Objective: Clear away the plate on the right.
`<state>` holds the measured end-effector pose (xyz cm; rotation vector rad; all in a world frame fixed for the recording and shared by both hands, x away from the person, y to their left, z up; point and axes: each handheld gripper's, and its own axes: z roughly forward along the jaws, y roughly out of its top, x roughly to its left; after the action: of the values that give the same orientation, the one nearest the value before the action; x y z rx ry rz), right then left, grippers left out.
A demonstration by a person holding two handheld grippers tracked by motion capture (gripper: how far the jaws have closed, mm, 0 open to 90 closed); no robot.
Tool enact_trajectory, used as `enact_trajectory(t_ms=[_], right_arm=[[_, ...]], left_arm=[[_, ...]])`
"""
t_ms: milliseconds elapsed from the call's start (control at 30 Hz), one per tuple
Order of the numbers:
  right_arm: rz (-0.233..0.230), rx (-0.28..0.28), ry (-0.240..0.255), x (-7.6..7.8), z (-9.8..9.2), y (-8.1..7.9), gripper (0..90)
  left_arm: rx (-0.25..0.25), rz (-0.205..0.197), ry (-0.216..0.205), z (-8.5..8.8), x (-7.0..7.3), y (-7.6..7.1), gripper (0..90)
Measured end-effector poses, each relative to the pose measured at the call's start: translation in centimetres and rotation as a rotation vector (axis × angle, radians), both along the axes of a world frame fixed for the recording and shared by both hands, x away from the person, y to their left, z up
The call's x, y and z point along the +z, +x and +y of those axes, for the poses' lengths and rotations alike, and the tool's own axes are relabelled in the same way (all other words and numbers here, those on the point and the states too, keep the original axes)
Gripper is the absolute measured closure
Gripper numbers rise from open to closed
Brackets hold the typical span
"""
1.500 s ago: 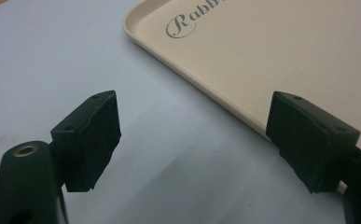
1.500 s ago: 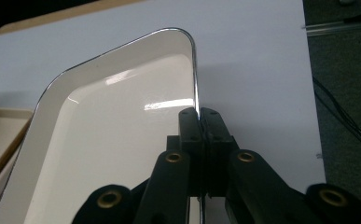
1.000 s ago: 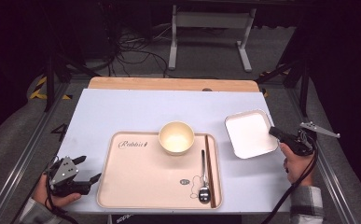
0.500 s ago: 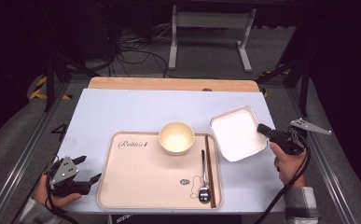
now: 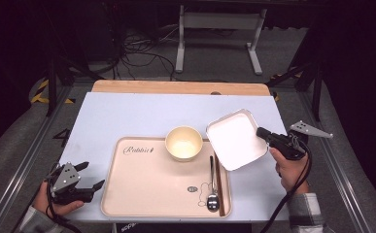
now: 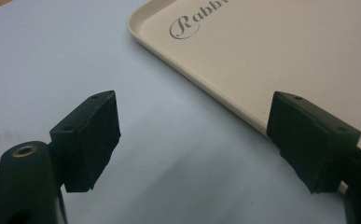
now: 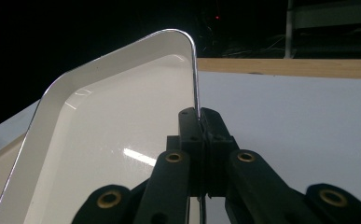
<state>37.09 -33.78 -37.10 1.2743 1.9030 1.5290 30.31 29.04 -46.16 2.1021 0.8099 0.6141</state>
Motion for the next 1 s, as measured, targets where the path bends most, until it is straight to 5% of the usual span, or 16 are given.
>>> enact_trajectory(t_ms=[1000], right_arm=[[-0.041,0.201,-0.08,1.3,8.0,0.8,89.3]], left_arm=[[0.005,0.005,-0.002,0.1,-0.1,0.1,18.0]])
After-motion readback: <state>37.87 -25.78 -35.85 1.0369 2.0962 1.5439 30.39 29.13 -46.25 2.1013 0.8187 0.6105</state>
